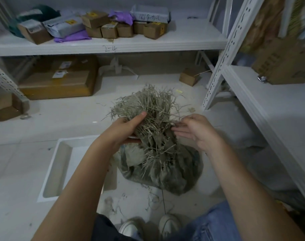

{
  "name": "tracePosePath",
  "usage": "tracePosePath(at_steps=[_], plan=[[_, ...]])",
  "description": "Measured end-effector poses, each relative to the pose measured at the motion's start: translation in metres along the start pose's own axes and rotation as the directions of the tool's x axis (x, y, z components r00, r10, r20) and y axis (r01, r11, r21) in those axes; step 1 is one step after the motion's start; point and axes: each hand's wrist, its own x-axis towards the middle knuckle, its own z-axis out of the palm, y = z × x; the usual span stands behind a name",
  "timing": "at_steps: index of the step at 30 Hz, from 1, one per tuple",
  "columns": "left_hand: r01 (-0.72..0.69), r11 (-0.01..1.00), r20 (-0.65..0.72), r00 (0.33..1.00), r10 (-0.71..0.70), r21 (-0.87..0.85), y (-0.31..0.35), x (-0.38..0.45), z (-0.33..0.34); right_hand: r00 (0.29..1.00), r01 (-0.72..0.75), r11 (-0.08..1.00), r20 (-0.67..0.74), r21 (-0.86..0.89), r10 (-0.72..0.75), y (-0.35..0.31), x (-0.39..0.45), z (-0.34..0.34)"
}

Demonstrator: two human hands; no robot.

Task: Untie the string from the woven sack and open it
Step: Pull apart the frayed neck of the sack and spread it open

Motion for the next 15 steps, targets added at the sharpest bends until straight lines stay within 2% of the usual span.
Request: tracePosePath(at_steps=[3,5,7,9,11,15], plan=[[0.022,0.997,-0.02,1.0,-0.024,-0.073,0.003,0.0,0.001,1.0,-0.004,0.997,0.014,-0.079,0.005,-0.003,-0.001,0.002],[0.025,0.995,-0.027,0.999,-0.028,-0.092,0.003,0.001,0.003,0.993,-0.038,0.974,0.099,-0.221,0.061,-0.002,-0.004,0.004],[0.024,0.998,-0.017,1.0,-0.025,-0.059,0.002,0.002,0.006,0.978,0.011,0.91,0.193,-0.414,0.076,0.0,-0.009,0.012],[0.03,0.999,-0.006,1.0,-0.03,-0.043,0.002,0.003,0.008,0.968,0.133,0.829,0.25,-0.543,0.009,0.006,-0.011,0.02],[0.039,0.998,-0.005,0.999,-0.039,-0.054,0.001,0.004,0.008,0.966,0.217,0.758,0.245,-0.615,-0.078,0.01,-0.009,0.024],[0.034,0.995,-0.034,0.999,-0.038,-0.09,0.001,0.005,0.004,0.969,0.238,0.712,0.213,-0.661,-0.126,0.007,-0.01,0.022]])
